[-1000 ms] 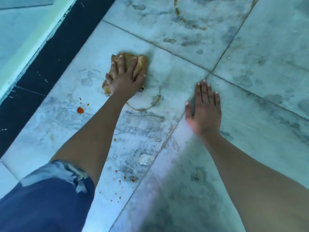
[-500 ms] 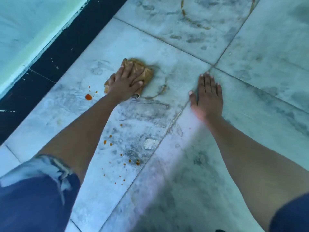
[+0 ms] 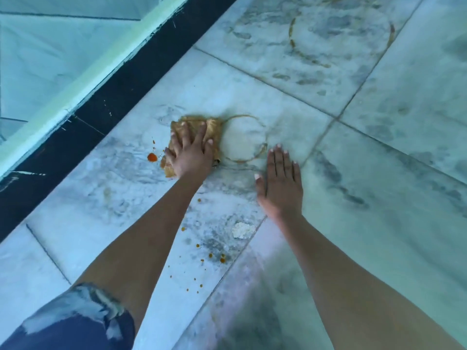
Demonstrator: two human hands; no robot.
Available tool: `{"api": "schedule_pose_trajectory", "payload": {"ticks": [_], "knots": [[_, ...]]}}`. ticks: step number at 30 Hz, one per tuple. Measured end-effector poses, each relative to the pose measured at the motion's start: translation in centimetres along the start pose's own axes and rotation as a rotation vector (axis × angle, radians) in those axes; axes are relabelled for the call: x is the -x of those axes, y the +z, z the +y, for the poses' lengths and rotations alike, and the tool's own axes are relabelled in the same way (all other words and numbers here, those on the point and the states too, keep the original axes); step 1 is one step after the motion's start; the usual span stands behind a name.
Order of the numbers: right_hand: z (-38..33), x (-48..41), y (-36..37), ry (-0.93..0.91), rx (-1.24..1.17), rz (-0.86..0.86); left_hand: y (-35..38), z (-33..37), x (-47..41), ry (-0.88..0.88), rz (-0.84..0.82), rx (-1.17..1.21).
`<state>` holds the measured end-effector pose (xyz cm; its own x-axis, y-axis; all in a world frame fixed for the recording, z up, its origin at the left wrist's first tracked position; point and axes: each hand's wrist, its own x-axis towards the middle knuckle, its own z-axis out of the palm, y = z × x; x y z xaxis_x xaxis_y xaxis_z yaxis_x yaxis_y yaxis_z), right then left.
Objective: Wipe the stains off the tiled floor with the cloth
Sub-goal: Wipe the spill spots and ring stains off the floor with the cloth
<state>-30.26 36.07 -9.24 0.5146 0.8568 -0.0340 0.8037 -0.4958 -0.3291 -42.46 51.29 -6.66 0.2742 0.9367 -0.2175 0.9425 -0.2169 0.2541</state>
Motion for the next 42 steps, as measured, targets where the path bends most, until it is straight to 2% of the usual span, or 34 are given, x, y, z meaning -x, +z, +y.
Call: {"api": "schedule_pose_trajectory", "payload": {"ticks": [2, 5, 7, 9, 11, 14, 16, 18, 19, 21, 23, 25, 27, 30, 35, 37, 39, 42], "knots": [[-0.6, -0.4, 0.4, -0.009, 0.012, -0.008, 1.1, 2.6, 1.2, -0.071, 0.048, 0.036], [-0.7, -0.5, 0.8, 0.006, 0.05, 0.027, 2.5, 5.0, 2.0, 0.152, 0.02, -0.044], [-0.7, -0.5, 1.0, 0.008, 0.063, 0.032, 1.7, 5.7, -1.5, 0.296, -0.036, -0.094], [-0.6, -0.4, 0.9, 0.008, 0.068, 0.038, 0.4, 6.2, -6.5, 0.323, -0.049, -0.123], [-0.6, -0.6, 0.7, 0.007, 0.091, 0.043, -1.4, 6.2, -11.9, 0.225, -0.063, -0.096], [-0.7, -0.5, 0.5, 0.012, 0.096, 0.03, -3.3, 3.7, -15.8, -0.06, -0.044, -0.006], [-0.7, -0.5, 0.5, 0.013, 0.095, 0.023, -3.0, 1.5, -13.9, -0.204, 0.041, 0.061], [-0.7, -0.4, 0.4, 0.02, 0.091, 0.03, -1.2, 0.7, -8.6, -0.264, 0.124, 0.103], [-0.7, -0.4, 0.4, 0.02, 0.088, 0.032, -0.1, 1.0, -5.5, -0.232, 0.13, 0.089], [-0.7, -0.5, 0.3, 0.011, 0.089, 0.043, 1.3, 2.7, -1.2, -0.045, 0.088, -0.005], [-0.7, -0.6, 0.4, 0.002, 0.086, 0.048, 1.2, 4.2, -1.8, 0.142, 0.023, -0.068], [-0.7, -0.6, 0.5, -0.005, 0.084, 0.068, 0.0, 4.2, -5.6, 0.216, -0.01, -0.11], [-0.6, -0.4, 0.7, -0.02, 0.087, 0.084, -1.7, 2.5, -9.6, 0.173, -0.021, -0.151], [-0.7, -0.5, 0.7, -0.018, 0.081, 0.097, -4.0, -1.5, -12.0, 0.004, -0.026, -0.134], [-0.5, -0.4, 0.7, -0.01, 0.073, 0.096, -4.4, -6.9, -5.1, -0.124, -0.003, -0.069], [-0.6, -0.3, 0.6, -0.014, 0.072, 0.081, -2.9, -5.6, -1.3, -0.119, -0.025, -0.075], [-0.6, -0.3, 0.5, -0.004, 0.064, 0.064, -1.5, -3.2, 0.5, -0.033, -0.064, -0.09], [-0.8, -0.4, 0.5, -0.017, 0.066, 0.048, -1.9, -2.5, -1.4, 0.122, -0.107, -0.135]]}}
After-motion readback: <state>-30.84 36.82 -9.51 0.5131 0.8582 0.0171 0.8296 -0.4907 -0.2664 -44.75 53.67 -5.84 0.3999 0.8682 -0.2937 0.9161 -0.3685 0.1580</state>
